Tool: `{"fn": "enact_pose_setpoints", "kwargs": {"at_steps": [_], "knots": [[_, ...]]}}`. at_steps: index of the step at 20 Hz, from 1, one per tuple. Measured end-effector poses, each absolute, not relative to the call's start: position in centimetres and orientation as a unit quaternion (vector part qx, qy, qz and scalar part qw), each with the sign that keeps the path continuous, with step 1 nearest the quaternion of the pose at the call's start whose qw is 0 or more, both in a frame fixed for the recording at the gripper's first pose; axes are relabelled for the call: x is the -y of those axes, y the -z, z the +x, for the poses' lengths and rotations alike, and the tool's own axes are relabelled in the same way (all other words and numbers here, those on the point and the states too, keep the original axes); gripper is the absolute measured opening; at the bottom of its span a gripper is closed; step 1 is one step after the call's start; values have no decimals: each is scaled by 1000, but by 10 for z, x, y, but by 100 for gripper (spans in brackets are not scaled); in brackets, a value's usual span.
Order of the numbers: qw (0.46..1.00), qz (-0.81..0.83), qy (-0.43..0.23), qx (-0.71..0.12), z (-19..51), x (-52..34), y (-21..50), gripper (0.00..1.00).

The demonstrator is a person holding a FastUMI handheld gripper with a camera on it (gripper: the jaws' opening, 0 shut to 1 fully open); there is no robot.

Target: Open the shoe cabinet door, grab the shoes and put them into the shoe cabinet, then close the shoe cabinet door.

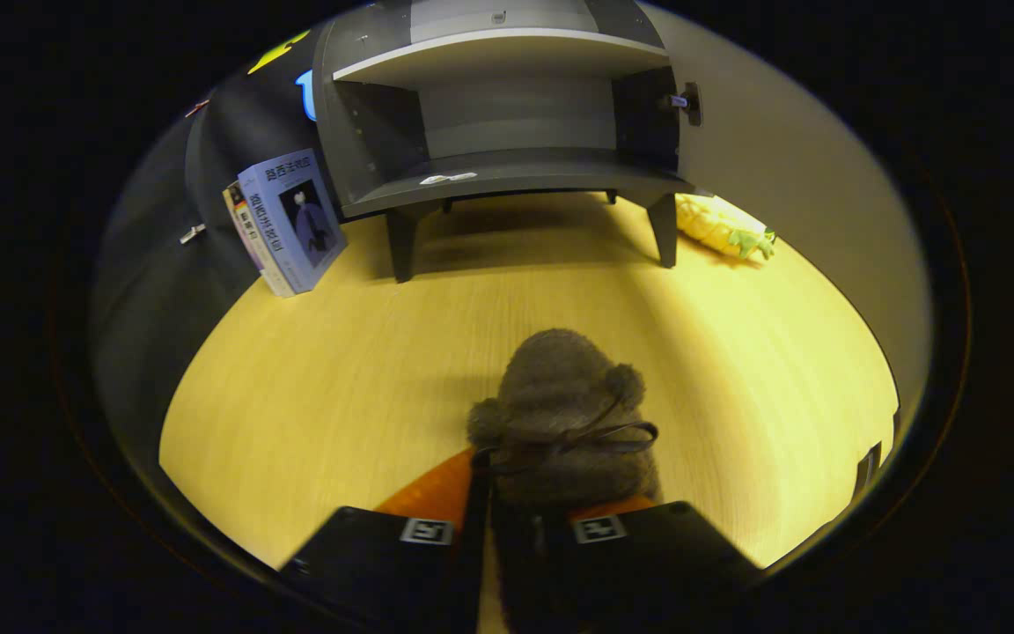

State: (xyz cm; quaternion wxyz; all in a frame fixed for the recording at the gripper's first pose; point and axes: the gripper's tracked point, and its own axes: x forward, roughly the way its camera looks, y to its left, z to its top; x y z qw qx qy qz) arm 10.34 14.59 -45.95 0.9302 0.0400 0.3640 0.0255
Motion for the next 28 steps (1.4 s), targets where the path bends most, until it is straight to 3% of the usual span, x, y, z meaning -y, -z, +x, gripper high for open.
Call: {"fn": "enact_pose_setpoints", "kwargs": {"at_steps": [3,9,19,28], "knots": [[932,44,-24,-359,103,-146,452,5],[941,60,-34,-330,106,-141,389,5],[951,99,-46,-288,132,-147,213,5],[963,77,-73,-249,227,-169,82,5]]}}
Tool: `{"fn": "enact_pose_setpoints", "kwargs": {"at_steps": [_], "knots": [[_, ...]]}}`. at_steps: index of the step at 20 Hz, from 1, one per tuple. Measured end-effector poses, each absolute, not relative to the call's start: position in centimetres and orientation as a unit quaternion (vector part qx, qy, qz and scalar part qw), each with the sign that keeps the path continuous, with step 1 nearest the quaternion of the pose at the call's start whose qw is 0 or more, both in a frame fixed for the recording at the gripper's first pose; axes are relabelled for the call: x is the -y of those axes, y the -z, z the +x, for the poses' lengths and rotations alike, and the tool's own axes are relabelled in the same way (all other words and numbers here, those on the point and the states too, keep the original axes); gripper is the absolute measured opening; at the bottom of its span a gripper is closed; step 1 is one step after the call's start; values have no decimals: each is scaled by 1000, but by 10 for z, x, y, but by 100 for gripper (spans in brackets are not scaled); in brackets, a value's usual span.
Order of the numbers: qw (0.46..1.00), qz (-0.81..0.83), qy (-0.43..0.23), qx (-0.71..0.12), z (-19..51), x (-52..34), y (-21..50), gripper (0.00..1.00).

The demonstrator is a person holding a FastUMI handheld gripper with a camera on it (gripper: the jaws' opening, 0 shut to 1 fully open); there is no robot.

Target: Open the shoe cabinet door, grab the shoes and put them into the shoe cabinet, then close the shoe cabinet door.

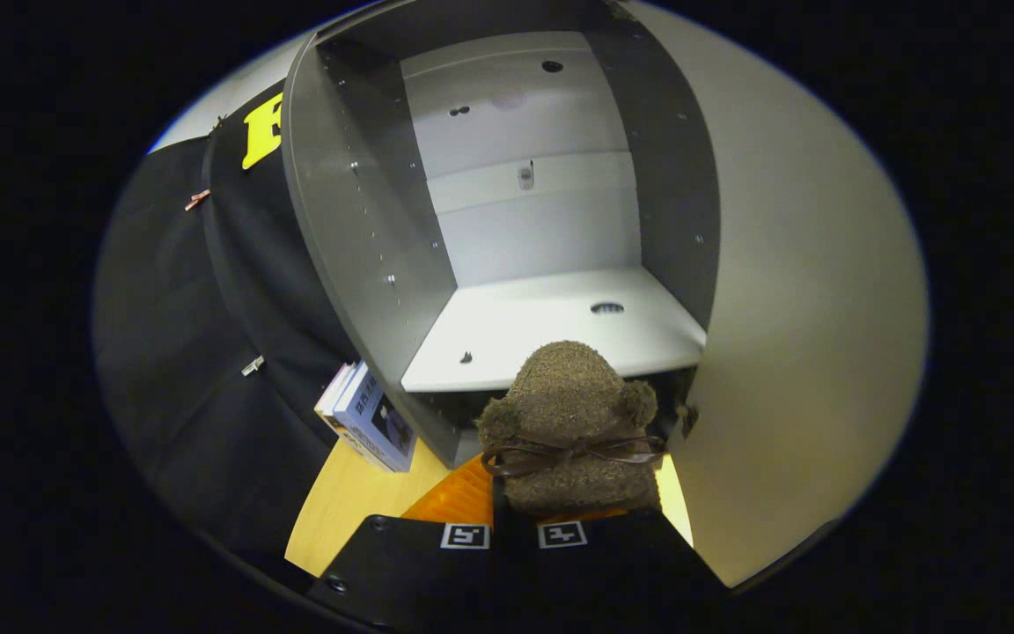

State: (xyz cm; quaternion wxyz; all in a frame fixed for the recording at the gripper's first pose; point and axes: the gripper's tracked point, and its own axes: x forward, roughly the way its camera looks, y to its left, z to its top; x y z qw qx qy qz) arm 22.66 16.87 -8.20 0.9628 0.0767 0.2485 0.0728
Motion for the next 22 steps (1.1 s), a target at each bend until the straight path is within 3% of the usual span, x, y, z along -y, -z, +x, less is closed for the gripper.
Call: {"fn": "enact_pose_setpoints", "kwargs": {"at_steps": [6,16,22], "knots": [[968,75,-64,-230,322,-170,44,5],[962,69,-51,-259,446,-182,76,5],[951,86,-51,-294,479,-189,110,5]]}}
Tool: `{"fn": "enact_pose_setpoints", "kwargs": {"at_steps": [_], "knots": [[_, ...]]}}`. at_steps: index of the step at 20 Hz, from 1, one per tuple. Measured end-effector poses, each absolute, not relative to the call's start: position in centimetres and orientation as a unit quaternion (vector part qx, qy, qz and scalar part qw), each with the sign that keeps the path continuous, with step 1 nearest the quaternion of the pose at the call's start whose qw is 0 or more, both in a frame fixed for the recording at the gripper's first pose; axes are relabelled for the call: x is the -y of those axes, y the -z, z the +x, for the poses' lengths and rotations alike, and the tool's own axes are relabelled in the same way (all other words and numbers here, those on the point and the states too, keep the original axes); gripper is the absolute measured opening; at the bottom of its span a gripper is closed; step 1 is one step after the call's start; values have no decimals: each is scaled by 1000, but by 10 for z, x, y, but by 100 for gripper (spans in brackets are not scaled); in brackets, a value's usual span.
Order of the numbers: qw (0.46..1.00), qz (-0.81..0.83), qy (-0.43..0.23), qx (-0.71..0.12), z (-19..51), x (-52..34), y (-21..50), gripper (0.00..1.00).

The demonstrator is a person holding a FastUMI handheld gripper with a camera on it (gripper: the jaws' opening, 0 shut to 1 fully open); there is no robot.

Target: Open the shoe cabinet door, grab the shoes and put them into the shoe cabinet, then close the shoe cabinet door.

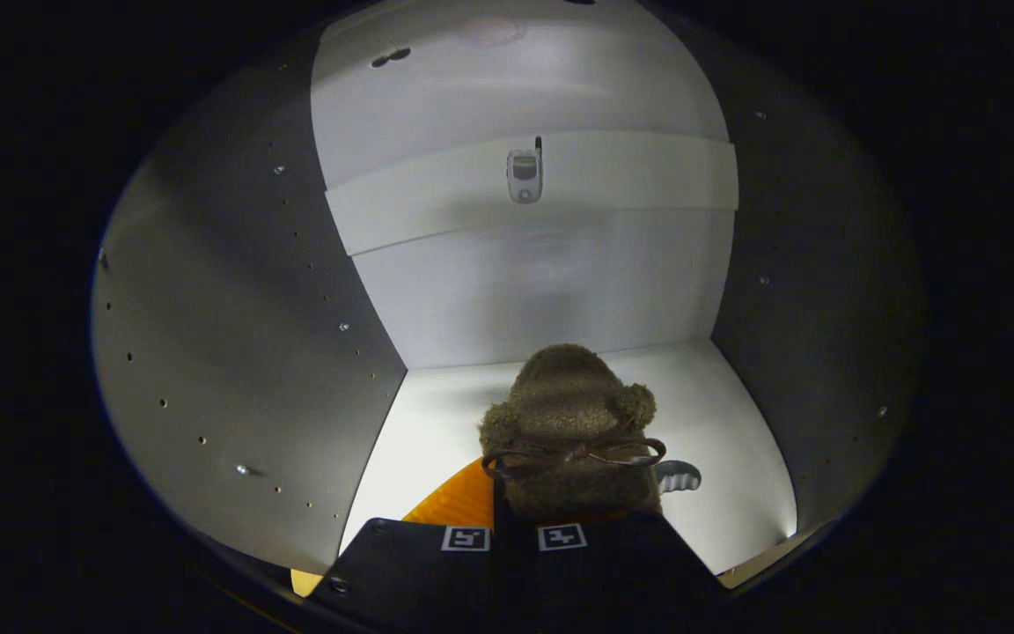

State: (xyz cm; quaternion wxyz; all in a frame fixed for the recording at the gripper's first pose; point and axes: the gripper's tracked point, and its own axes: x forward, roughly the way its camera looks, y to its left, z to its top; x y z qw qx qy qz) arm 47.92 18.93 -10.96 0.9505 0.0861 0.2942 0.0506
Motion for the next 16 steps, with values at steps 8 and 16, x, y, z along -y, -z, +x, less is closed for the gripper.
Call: {"fn": "enact_pose_setpoints", "kwargs": {"at_steps": [8,16], "knots": [[945,77,-55,-312,482,-196,123,21],[951,63,-71,-293,443,-199,95,89]]}}
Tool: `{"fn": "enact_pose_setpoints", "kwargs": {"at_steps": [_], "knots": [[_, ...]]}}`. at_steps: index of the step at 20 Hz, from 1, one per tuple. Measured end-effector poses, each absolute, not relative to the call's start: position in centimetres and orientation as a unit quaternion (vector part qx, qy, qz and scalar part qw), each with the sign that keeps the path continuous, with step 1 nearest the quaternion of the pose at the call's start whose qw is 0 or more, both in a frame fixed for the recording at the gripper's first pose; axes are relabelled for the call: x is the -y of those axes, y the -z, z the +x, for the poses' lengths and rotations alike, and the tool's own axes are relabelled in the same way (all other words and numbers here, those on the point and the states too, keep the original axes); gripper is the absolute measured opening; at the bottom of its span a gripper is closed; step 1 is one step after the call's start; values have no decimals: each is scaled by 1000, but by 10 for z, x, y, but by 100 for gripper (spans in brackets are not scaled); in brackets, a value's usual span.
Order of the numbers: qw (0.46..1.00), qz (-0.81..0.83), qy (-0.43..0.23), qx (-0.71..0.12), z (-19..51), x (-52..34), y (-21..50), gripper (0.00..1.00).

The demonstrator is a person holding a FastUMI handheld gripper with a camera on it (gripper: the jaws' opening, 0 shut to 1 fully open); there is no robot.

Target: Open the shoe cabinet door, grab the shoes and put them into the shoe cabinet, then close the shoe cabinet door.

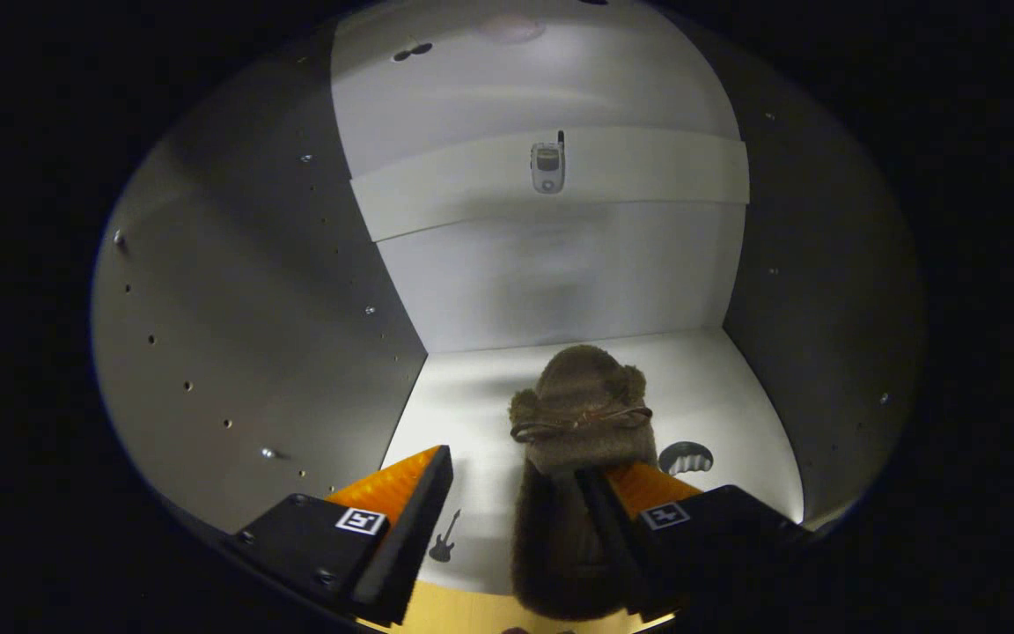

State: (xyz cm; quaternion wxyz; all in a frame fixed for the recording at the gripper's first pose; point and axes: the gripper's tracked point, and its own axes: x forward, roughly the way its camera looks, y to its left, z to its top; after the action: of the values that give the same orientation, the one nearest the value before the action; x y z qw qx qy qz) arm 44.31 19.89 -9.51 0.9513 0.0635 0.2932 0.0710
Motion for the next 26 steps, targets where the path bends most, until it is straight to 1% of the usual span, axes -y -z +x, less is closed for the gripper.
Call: {"fn": "enact_pose_setpoints", "kwargs": {"at_steps": [2,8,14,19,26], "knots": [[956,52,-66,-281,430,-195,87,99],[972,57,-72,-216,374,-192,36,98],[985,58,-89,-134,275,-187,-25,98],[994,49,-86,-54,191,-166,-75,98],[994,47,-97,-14,70,-156,-85,98]]}}
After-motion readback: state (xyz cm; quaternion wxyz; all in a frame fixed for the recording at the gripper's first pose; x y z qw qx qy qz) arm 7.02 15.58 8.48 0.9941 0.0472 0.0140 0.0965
